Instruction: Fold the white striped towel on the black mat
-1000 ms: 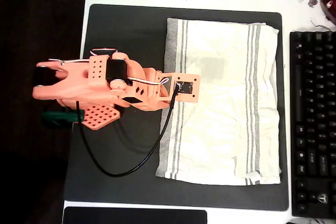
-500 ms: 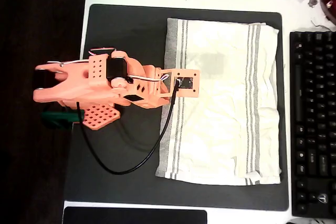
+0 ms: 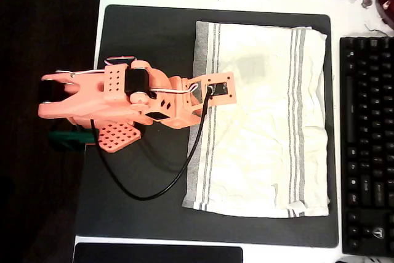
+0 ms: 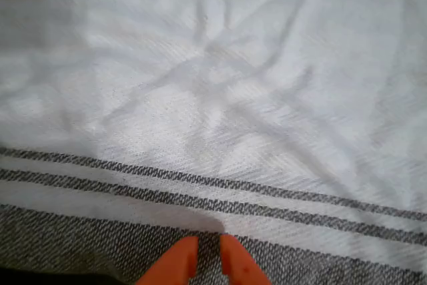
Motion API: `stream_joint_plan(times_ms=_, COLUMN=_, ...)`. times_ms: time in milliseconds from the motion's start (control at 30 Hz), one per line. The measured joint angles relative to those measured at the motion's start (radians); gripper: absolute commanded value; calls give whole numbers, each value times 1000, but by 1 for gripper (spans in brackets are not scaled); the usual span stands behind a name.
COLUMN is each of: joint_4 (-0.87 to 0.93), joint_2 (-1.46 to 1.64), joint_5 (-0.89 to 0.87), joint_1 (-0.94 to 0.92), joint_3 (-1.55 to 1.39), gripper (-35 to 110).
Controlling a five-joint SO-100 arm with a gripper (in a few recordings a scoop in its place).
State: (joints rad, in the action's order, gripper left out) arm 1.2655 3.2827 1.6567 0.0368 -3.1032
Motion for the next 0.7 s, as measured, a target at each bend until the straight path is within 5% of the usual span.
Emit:
stream_joint_plan(times_ms=300, joint_4=-34, joint_2=-351, joint_5=-61, joint_1=51, joint_3=308, gripper=4)
stream_joint_plan(times_ms=700, joint_4=-86, joint_2=-939, joint_5=-377, joint_1=377, joint_3=824, gripper=9)
